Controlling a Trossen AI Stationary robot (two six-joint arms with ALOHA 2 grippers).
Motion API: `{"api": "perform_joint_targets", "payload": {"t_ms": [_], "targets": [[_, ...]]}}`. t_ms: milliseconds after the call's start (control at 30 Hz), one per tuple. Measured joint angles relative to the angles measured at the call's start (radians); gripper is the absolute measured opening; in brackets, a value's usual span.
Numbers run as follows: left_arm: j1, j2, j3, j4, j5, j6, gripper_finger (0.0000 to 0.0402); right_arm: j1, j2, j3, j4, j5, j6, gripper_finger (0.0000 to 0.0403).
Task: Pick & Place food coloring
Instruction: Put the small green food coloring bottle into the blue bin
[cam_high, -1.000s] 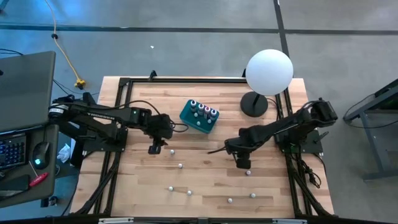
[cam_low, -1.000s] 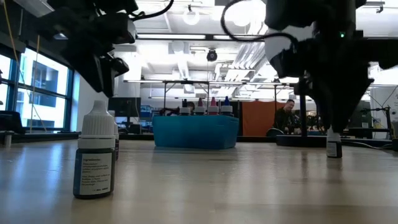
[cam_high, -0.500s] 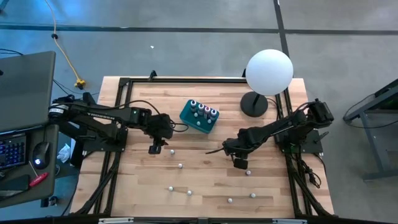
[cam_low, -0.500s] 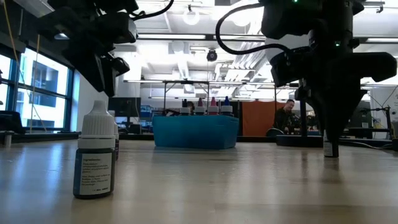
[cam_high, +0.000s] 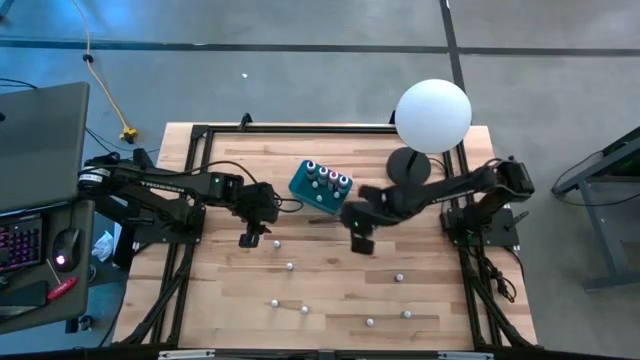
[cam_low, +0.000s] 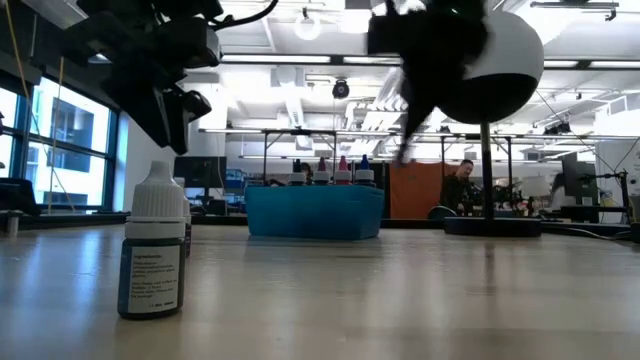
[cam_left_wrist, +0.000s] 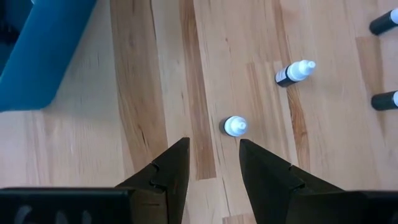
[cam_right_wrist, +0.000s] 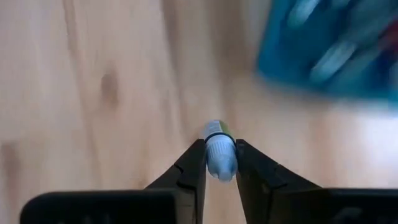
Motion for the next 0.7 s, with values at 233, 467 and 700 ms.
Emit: {"api": "perform_joint_targets", "payload": {"t_ms": [233,467,700], "targets": [[0.000,0.000,0.000,0.009,0.000,0.001,0.0137,-0.131,0.071,0.178,-0.003,0.067,-0.196,0.0066],[0.000,0.000,0.000,0.007,0.001,0.001,0.0137,-0.191,0.278,0.325,-0.106,-0.032,-0.283,0.0060],[0.000,0.000,0.000,0.004,0.001,0.001,0.0137,-0.216,0.425,0.447,-0.266,-0.018,-0.310,0.0068]]}}
